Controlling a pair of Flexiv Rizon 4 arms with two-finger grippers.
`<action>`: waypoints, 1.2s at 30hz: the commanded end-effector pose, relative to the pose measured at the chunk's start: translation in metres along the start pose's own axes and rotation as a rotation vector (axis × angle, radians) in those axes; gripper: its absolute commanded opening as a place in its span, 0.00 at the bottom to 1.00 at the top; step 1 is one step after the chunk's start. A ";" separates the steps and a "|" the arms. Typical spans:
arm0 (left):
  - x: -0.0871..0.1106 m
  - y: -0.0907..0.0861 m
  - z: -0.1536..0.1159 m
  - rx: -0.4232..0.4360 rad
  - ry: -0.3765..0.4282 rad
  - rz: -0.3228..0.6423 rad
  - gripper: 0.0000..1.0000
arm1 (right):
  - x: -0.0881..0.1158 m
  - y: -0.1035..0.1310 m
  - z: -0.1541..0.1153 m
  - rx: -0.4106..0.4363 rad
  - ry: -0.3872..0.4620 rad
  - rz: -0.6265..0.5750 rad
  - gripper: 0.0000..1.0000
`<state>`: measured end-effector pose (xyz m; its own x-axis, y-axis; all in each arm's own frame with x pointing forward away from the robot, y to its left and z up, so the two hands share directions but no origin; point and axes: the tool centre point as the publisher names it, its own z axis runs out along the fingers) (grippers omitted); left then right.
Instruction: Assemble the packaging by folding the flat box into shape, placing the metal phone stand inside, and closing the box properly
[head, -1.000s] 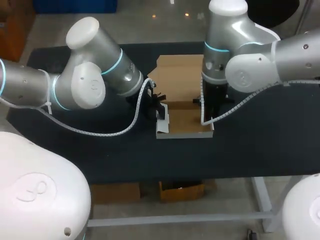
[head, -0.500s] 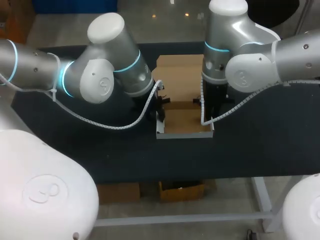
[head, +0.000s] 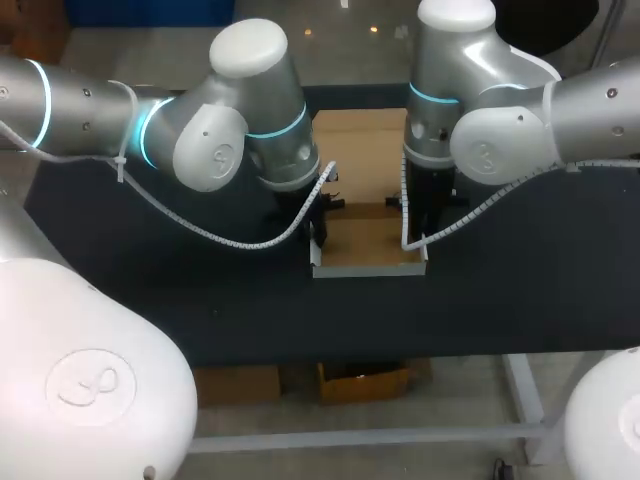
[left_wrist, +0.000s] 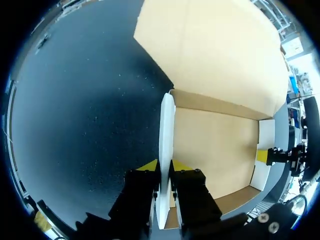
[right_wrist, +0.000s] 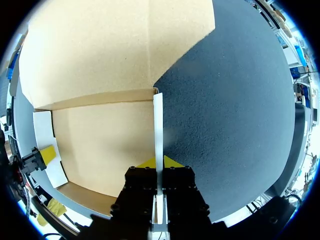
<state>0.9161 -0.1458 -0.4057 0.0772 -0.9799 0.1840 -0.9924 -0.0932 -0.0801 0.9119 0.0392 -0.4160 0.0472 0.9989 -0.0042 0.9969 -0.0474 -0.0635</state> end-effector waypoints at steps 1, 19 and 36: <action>0.001 -0.003 0.010 -0.013 -0.151 -0.002 0.07 | 0.003 0.000 0.000 0.004 -0.002 0.000 0.00; -0.004 -0.002 0.019 -0.051 -0.185 -0.009 0.03 | 0.003 0.000 0.000 0.004 -0.002 0.000 0.00; -0.011 0.004 0.024 -0.063 -0.180 -0.006 0.00 | 0.003 0.000 0.000 0.004 -0.002 0.000 0.00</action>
<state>0.9148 -0.1399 -0.4079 0.0914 -0.9953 0.0331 -0.9957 -0.0919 -0.0145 0.9118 0.0398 -0.4160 0.0470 0.9989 -0.0038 0.9969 -0.0471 -0.0635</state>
